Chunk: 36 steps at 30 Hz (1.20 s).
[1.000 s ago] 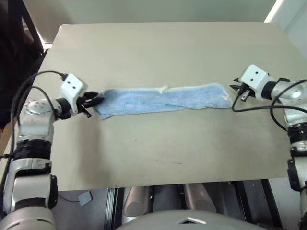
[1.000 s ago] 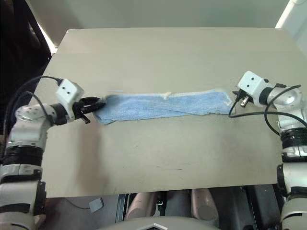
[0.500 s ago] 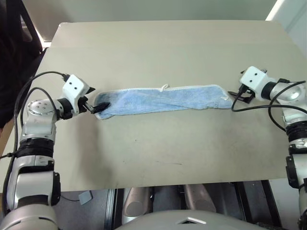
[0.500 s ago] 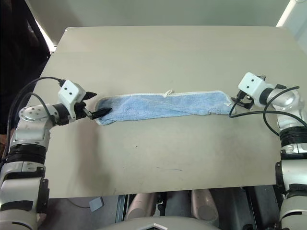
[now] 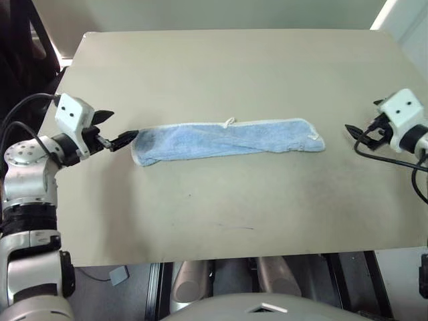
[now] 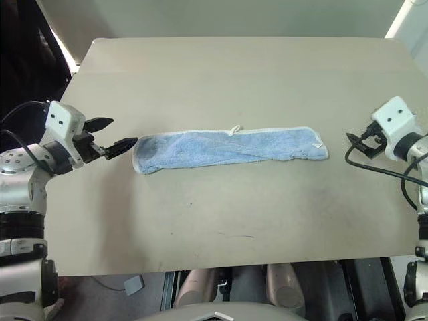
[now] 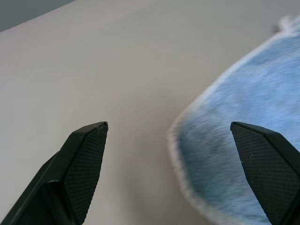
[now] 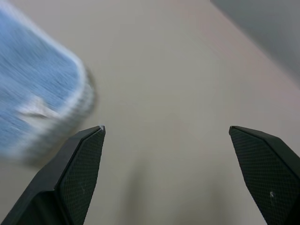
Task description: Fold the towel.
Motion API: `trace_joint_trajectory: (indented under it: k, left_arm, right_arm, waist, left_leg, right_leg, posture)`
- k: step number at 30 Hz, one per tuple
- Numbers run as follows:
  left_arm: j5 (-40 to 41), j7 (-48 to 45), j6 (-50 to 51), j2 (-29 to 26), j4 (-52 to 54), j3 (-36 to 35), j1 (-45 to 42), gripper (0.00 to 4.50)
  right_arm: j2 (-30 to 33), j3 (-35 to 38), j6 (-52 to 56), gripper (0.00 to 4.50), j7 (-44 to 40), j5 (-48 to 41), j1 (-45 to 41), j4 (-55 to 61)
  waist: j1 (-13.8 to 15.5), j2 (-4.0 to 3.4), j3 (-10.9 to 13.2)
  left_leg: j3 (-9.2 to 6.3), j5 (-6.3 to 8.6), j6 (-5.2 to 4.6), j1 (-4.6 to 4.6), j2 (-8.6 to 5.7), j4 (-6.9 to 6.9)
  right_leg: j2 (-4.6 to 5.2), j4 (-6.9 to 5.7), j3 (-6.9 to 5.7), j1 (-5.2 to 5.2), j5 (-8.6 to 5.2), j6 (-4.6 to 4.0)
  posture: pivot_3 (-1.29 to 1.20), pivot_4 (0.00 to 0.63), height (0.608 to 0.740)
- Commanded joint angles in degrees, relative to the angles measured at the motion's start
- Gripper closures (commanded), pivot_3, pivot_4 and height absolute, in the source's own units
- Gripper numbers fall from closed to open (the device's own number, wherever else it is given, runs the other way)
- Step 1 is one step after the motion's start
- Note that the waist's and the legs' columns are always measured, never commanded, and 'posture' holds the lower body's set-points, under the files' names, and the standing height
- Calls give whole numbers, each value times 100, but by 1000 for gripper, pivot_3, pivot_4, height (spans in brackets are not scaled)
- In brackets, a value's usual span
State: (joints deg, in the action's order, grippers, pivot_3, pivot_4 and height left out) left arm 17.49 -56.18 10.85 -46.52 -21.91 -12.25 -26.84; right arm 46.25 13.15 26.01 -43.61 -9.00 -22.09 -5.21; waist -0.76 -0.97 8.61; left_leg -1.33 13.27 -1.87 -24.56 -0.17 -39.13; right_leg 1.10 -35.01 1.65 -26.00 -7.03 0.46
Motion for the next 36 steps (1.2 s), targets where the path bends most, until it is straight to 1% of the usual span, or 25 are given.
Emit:
trace_joint_trajectory:
  k: [1, 4, 5, 6, 7, 8, 10, 12, 14, 15, 16, 19, 22, 26, 28, 32, 36]
  left_arm:
    - [140, -8, 125, -48, 387, -111, 37, 0]
    - [153, -8, 168, -41, 511, -83, 88, 0]
    - [181, -85, 233, 49, 662, 62, 63, 0]
    - [201, -140, 286, 116, 773, 167, 45, 0]
    - [234, -198, 342, 193, 886, 263, 25, 0]
    - [253, -234, 383, 241, 959, 315, 15, 0]
    - [262, -250, 430, 271, 1022, 329, 18, 0]
    - [261, -245, 458, 273, 1049, 327, 25, 0]
    - [299, -306, 517, 403, 1266, 489, 78, 0]
    - [309, -324, 535, 440, 1328, 534, 93, 0]
    - [324, -335, 561, 490, 1402, 582, 116, 0]
    - [339, -328, 617, 538, 1503, 616, 151, 0]
    - [360, -325, 660, 559, 1581, 623, 186, 0]
    - [368, -314, 690, 563, 1626, 620, 205, 0]
    - [396, -325, 720, 570, 1691, 626, 243, 0]
    - [415, -312, 767, 604, 1783, 648, 289, 0]
    - [411, -305, 805, 646, 1830, 674, 282, 0]
  right_arm:
    - [26, 352, 739, 35, 191, -378, 36, 626]
    - [-12, 427, 1095, 35, 282, -559, 133, 888]
    - [-517, 839, 2122, 35, 589, -1210, 150, 1298]
    - [-896, 1151, 2899, 35, 832, -1699, 155, 1606]
    - [-1301, 1497, 3690, 35, 1084, -2116, 124, 1889]
    - [-1571, 1742, 4239, 35, 1280, -2369, 86, 2095]
    - [-1777, 1976, 4749, 35, 1524, -2529, 6, 2308]
    - [-1839, 2084, 5014, 35, 1706, -2635, -53, 2421]
    - [-2444, 2770, 5836, 35, 2076, -2878, -318, 2511]
    - [-2641, 3001, 6122, 35, 2195, -2928, -422, 2555]
    - [-2977, 3236, 6407, 35, 2390, -2984, -504, 2633]
    - [-3420, 3502, 6649, 35, 2806, -3168, -574, 2764]
    - [-3992, 3795, 6649, 35, 3468, -3493, -498, 2762]
    - [-4089, 3914, 6649, 35, 4008, -3961, -474, 2734]
    - [-4383, 4148, 6649, 35, 4476, -4089, -574, 2586]
    - [-4722, 4733, 6649, 35, 5117, -3854, -1125, 2170]
    - [-4894, 5130, 6641, 35, 5459, -3732, -1623, 1829]
  waist:
    - [-1, 0, 0]
    - [-2, -1, 0]
    - [-2, 0, 0]
    - [-6, 12, -8]
    - [-5, 18, -11]
    - [-3, 18, -10]
    - [1, 14, -5]
    - [2, 13, -5]
    - [1, 16, -7]
    - [-1, 19, -8]
    - [-2, 19, -8]
    - [-2, 16, -7]
    - [-1, 16, -7]
    - [9, 14, -6]
    - [13, 16, -7]
    - [7, 15, -7]
    - [10, 15, -6]
  left_leg:
    - [0, 0, 0, 1, -1, -2]
    - [0, -1, 0, 3, -2, -1]
    - [0, -1, 1, 3, -2, 2]
    - [-1, -1, 1, 5, -1, 5]
    - [-2, -3, 4, 6, 2, 9]
    - [-3, -2, 6, 16, 4, 10]
    - [-2, -2, 4, 16, 2, 8]
    - [-2, -2, 2, 6, -2, 1]
    - [-2, -1, -1, 6, -2, 0]
    - [-2, -1, -1, 9, -2, 0]
    - [-2, -1, -1, 11, -2, 2]
    - [-2, 0, -1, 19, -1, 5]
    - [-2, 0, 0, 14, -2, 7]
    - [-2, 1, 2, 9, -3, 6]
    - [-3, 1, 2, 8, -4, 5]
    - [-3, 2, 3, 8, -4, 5]
    - [-2, 2, 4, 6, -5, 6]
  right_leg:
    - [0, -1, 2, 0, 0, 0]
    - [0, -3, 4, 0, 0, 1]
    - [0, -2, 4, -2, 0, 1]
    - [-1, -2, 3, -2, -1, 2]
    - [-6, -1, 2, 0, -6, 0]
    - [-10, -4, 2, 8, -11, -2]
    - [-12, -6, 3, 9, -14, 0]
    - [-9, -6, 5, 1, -9, 3]
    - [-7, -4, 5, 2, -8, 2]
    - [-7, -4, 5, 4, -7, 1]
    - [-8, -5, 5, 3, -6, -1]
    - [-9, -14, 3, 2, -8, -5]
    - [-9, -18, 5, -8, -9, -6]
    - [-9, -19, 5, -13, -10, -7]
    - [-8, -18, 5, -12, -10, -7]
    - [-9, -23, 10, -20, -9, -10]
    - [-9, -27, 12, -28, -9, -10]
  posture:
    - [0, 150, 736]
    - [0, 150, 736]
    - [0, 150, 736]
    - [0, 150, 736]
    - [0, 150, 736]
    - [0, 150, 736]
    - [0, 150, 736]
    - [0, 150, 736]
    - [0, 150, 736]
    - [0, 150, 736]
    - [0, 150, 736]
    - [0, 150, 736]
    - [0, 150, 736]
    - [0, 150, 736]
    - [0, 150, 736]
    - [0, 150, 736]
    - [0, 150, 736]
